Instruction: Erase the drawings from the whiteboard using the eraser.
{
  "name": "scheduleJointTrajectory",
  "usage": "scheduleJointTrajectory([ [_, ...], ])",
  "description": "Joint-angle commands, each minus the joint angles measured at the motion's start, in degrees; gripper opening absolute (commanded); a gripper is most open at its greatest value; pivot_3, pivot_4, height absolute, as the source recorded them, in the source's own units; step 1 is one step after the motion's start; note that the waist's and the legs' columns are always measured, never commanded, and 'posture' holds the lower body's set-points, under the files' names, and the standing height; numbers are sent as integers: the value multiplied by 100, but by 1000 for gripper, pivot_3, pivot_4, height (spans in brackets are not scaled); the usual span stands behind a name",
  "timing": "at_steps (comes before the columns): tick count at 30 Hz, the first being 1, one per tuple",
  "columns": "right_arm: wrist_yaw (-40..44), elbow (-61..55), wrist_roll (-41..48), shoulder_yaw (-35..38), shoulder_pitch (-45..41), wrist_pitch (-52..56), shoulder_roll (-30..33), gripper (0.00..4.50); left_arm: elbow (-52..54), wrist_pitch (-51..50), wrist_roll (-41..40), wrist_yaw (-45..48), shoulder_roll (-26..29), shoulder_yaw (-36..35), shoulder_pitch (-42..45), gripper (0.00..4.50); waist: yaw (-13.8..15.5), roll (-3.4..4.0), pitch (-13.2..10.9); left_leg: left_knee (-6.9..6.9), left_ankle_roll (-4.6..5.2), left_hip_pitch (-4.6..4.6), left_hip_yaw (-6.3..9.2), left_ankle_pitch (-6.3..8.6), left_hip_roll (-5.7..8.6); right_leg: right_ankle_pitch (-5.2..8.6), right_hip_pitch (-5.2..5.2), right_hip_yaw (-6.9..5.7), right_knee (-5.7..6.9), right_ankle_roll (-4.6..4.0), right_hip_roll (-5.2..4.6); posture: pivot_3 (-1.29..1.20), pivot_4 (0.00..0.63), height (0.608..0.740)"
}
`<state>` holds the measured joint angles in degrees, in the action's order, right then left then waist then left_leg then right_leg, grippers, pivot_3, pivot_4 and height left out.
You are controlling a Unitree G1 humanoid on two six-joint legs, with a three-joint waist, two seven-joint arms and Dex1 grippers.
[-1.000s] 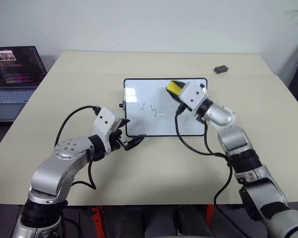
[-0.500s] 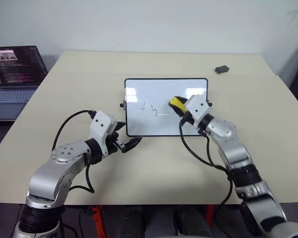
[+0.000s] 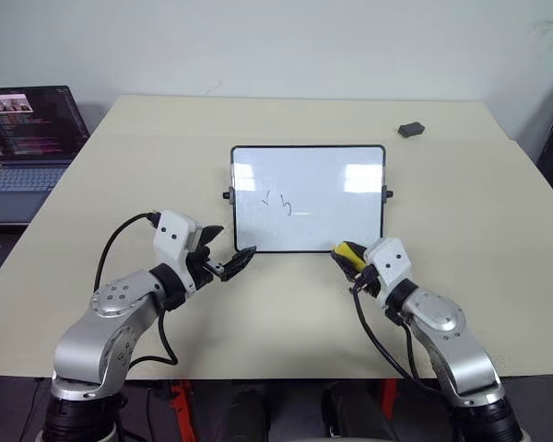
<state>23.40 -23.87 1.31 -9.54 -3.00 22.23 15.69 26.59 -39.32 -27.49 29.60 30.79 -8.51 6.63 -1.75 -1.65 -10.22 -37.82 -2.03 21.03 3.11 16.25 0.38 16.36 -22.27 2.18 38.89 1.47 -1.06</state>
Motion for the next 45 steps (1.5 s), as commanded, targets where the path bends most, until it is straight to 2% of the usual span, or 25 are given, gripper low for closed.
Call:
scheduleJointTrajectory([
  [1, -266, -316, 67, 251, -29, -41, -135, 976, 97, 218, 24, -58, -51, -120, -5, 4500, 2, 0, 0, 0, 0, 0, 0, 0, 0, 0, 0, 0, 0, 0, 0, 0, 150, 740],
  [11, -57, 22, -93, 128, -351, -918, 110, 976, 59, 292, 47, -128, 7, -254, -168, 4500, -1, -2, -1, 1, 0, 0, -1, 0, 1, 1, 0, -1, -2, 1, 1, 0, 150, 740],
  [16, 199, 658, -213, -19, -1047, -1583, 247, 976, 31, 132, 55, -342, -31, -303, -99, 4500, -6, -2, -2, 0, 0, -2, -2, 0, 0, 1, 1, -2, -2, 1, 2, 0, 150, 740],
  [20, 386, 1612, -335, -146, -2011, -2088, 208, 976, -8, 80, 127, -401, 13, -234, -48, 4500, -9, -2, -3, 0, 0, -2, -2, 0, 1, 0, 0, -2, -2, 0, 2, 0, 150, 740],
  [28, 616, 3067, -493, -375, -3320, -2802, -38, 976, -1, -214, 90, -225, 226, -45, 319, 4500, -8, -2, -4, 2, 0, 2, -1, 0, 0, 0, -2, -3, -5, -1, 2, 0, 150, 740],
  [36, 334, 5395, -1007, -607, -4673, -4173, -507, 976, -294, -271, 53, 239, 450, 194, 593, 4500, -20, 1, -7, 3, 0, 0, -2, 0, 0, -1, -4, -4, -2, -3, 2, 0, 150, 740],
  [41, -32, 6790, -1306, -642, -5281, -4506, -766, 976, -324, -273, 86, 346, 468, 295, 589, 4500, -26, 2, -8, 4, 0, 2, -3, 0, 0, -1, -5, -2, -4, -3, 1, 0, 150, 740],
  [45, 89, 7500, -1466, -761, -5314, -4455, -889, 976, -300, -292, 75, 340, 456, 311, 592, 4500, -28, 3, -8, 5, 0, 2, -2, 0, -1, 0, -5, -2, -4, -5, 1, 0, 150, 740],
])
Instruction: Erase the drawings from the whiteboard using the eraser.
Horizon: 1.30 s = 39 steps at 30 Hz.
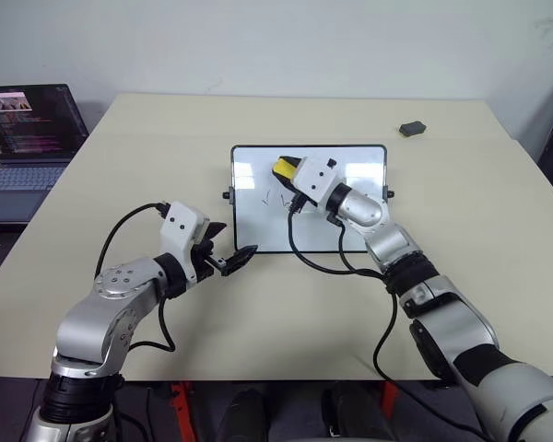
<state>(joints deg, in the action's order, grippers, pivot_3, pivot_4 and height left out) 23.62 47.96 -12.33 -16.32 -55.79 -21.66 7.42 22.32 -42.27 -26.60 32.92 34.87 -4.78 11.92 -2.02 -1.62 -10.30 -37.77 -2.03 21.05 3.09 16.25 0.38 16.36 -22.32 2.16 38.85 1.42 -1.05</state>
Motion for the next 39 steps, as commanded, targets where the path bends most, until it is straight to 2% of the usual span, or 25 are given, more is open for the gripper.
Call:
scheduleJointTrajectory([
  [1, 118, 408, -122, -118, 8, -97, -71, 976, 140, -5, -18, 9, 46, -63, 58, 4500, -2, 0, 0, 0, 0, 0, -1, 0, 0, 0, 0, 1, 0, 0, 0, 0, 150, 740],
  [10, 660, 823, -408, -449, 779, 343, 10, 976, 260, -96, -53, -24, 28, -101, -7, 4500, -15, -5, 20, -6, 0, -39, 4, -1, 0, -2, 34, -1, 14, -2, 0, 0, 150, 740],
  [13, 707, 809, -496, -559, 956, 468, 53, 975, 259, -116, -49, -26, 25, -98, 19, 4500, -17, -4, 24, -2, 1, -112, 4, 0, 1, 1, 105, -1, 7, -2, 0, 0, 150, 740],
  [15, 758, 694, -481, -582, 1019, 400, 55, 975, 233, -113, -41, -15, 34, -93, 50, 4500, -18, -4, 32, -4, 3, -138, 4, -1, 1, 11, 129, 2, 5, 0, 0, 0, 150, 740],
  [21, 720, -109, -255, -438, 911, -154, 72, 975, 199, -95, -21, 1, 46, -94, 69, 4500, -18, 0, 25, -8, 13, -133, 4, -21, 1, 12, 121, 6, 9, 1, 2, 0, 150, 740],
  [23, 712, -526, -120, -324, 822, -291, 68, 973, 215, -91, -17, 1, 51, -102, 40, 4500, -17, 2, 9, -7, 12, -114, 3, -21, 1, 1, 102, 4, 9, 18, 2, 0, 150, 740],
  [25, 725, -956, 95, -171, 651, -368, 18, 973, 226, -90, -15, -1, 57, -116, 8, 4500, -19, 4, 6, -4, 10, -82, 2, -19, 1, -14, 72, 4, 8, -9, 2, 0, 150, 740],
  [29, 471, -1035, 264, 105, 156, -360, -138, 973, 272, -96, -12, -10, 63, -120, -50, 4500, -41, 5, 3, -5, 4, 27, 4, -16, -3, -19, -34, -1, 14, -9, 2, 0, 150, 740],
  [32, 273, -613, 210, 197, -215, -312, -233, 973, 307, -108, -20, -22, 57, -119, -80, 4500, -54, 5, 3, -1, -7, 109, 1, -16, -6, -17, -121, -3, 11, -9, 2, 0, 150, 740],
  [39, -255, 878, -162, 107, -828, -366, -464, 973, 381, -128, -38, -51, 36, -100, -143, 4500, -49, 5, 2, -5, -8, 138, -5, -8, 0, -17, -133, 0, -5, -11, -7, 0, 150, 740],
])
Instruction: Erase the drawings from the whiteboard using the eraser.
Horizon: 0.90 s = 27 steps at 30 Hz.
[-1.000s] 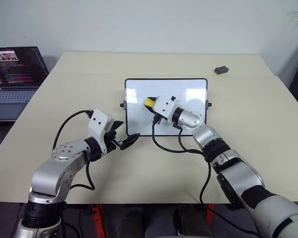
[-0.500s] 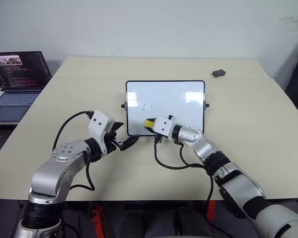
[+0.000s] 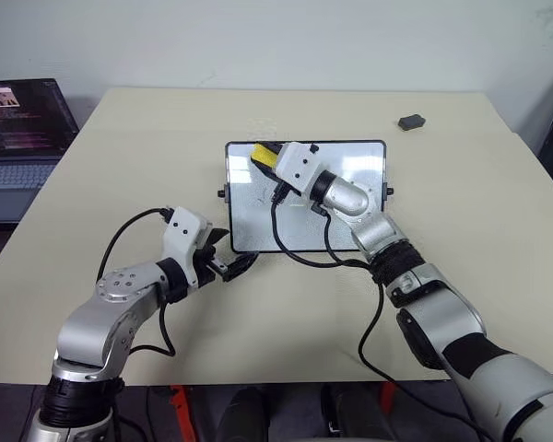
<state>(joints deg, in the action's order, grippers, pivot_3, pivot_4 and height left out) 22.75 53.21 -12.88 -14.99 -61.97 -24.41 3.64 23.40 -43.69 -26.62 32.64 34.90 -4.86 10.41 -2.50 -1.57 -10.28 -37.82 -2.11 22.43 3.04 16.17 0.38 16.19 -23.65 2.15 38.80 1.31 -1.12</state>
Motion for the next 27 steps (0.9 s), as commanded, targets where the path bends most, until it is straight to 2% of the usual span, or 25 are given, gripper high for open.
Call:
scheduleJointTrajectory([
  [1, -193, 500, -163, -64, -194, -155, -115, 973, 277, 15, -37, -26, 34, -94, 5, 4500, -1, 0, 0, -1, 0, -1, 1, 0, 0, 0, 0, -1, 4, 0, 0, 0, 150, 740],
  [4, 10, 850, -349, -265, 80, -160, -171, 973, 300, 1, -51, -44, 28, -119, -17, 4500, -5, 0, 0, -1, 1, -11, 2, 0, -1, 0, 4, -2, 15, 0, 2, 0, 150, 740],
  [10, 572, 1080, -577, -611, 634, 197, -177, 972, 337, -22, -88, -49, 51, -138, -35, 4500, -39, -2, 6, 0, 3, -87, 2, 0, 0, -1, 70, -1, 23, -1, 3, 0, 150, 740],
  [13, 635, 1012, -624, -706, 794, 306, -172, 972, 313, -29, -86, -31, 67, -135, 9, 4500, -39, 1, 3, 6, 5, -185, 12, 2, -1, 3, 173, -8, 14, -3, 4, 0, 150, 740],
  [17, 534, 651, -482, -623, 775, 108, -187, 971, 273, -16, -79, 3, 91, -125, 51, 4500, -39, 3, 2, 4, 10, -253, 12, -3, 0, 19, 236, -2, 12, 11, 8, 0, 150, 740],
  [22, 489, -309, -159, -334, 599, -102, -139, 970, 247, -4, -66, 30, 96, -102, 81, 4500, -38, 7, -10, 4, 11, -237, 11, -6, -1, 7, 219, -1, 16, -6, 9, 0, 150, 740],
  [27, 195, -831, -23, 6, 205, 190, -72, 970, 226, 6, -41, 52, 64, -65, 105, 4500, -37, 7, -10, 3, 6, -119, 12, -4, -4, 2, 105, -3, 19, -1, 9, 0, 150, 740],
])
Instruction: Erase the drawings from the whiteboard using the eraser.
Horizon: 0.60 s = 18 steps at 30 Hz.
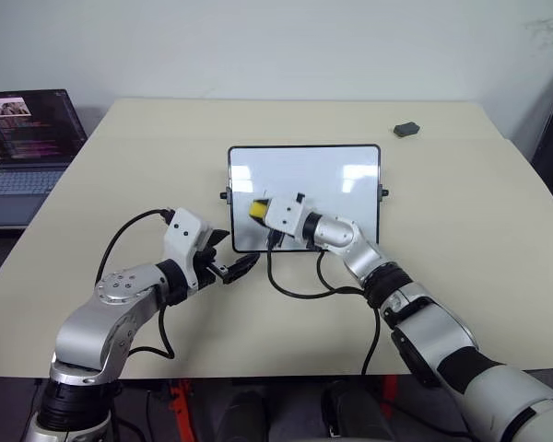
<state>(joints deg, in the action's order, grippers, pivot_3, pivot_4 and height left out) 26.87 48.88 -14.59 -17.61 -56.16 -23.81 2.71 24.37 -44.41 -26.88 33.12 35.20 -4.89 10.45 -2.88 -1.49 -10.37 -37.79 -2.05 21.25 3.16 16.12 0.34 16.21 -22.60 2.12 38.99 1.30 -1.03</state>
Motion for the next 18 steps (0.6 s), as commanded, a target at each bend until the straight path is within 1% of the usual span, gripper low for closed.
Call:
scheduleJointTrajectory([
  [1, -279, -387, 117, 285, -425, 193, 28, 970, 128, 77, -12, 5, 26, -54, 105, 4500, 1, -2, 2, 1, -2, 30, 0, 1, 0, 1, -31, -1, -1, 0, 0, 0, 150, 740],
  [2, -378, -310, 20, 259, -467, 326, 39, 970, 133, 76, -11, 6, 20, -47, 102, 4500, -1, -2, 2, -2, -5, 75, -2, -1, 0, 0, -77, 1, 1, 0, -1, 0, 150, 740],
  [3, -455, -238, -92, 210, -495, 440, 55, 970, 136, 79, -8, 6, 16, -42, 97, 4500, -1, -2, 2, -1, -17, 94, -4, -7, 0, 0, -96, 1, -1, -1, -1, 0, 150, 740],
  [5, -505, -149, -320, 51, -516, 756, 89, 970, 143, 78, -12, 6, 9, -43, 91, 4500, -1, -2, 2, 6, -26, 106, -6, -7, -1, 0, -102, 0, -10, -1, -3, 0, 150, 740],
  [9, -25, -298, -376, -176, -321, 1239, 86, 970, 153, 77, -17, 0, 4, -55, 69, 4500, -3, -5, 4, -7, -24, 150, -15, -6, 1, -1, -145, 7, 0, -1, -5, 0, 150, 740],
  [13, 388, -379, -412, -358, -26, 1604, 165, 970, 168, 69, -26, -11, -10, -54, 65, 4500, -2, -4, 5, -8, -6, 131, -10, 3, 0, -3, -130, 1, 11, -2, -4, 0, 150, 740],
  [16, 576, -413, -470, -476, 170, 1819, 232, 970, 161, 70, -30, -9, -19, -47, 77, 4500, -6, -3, 5, -3, -4, 52, -6, 5, 1, -2, -54, -3, 1, -3, -4, 0, 150, 740],
  [18, 654, -423, -524, -567, 238, 1912, 292, 970, 144, 77, -26, -1, -18, -42, 95, 4500, -10, -4, 6, -4, -4, 44, -6, 5, 3, -3, -47, -2, 4, -2, -4, 0, 150, 740],
])
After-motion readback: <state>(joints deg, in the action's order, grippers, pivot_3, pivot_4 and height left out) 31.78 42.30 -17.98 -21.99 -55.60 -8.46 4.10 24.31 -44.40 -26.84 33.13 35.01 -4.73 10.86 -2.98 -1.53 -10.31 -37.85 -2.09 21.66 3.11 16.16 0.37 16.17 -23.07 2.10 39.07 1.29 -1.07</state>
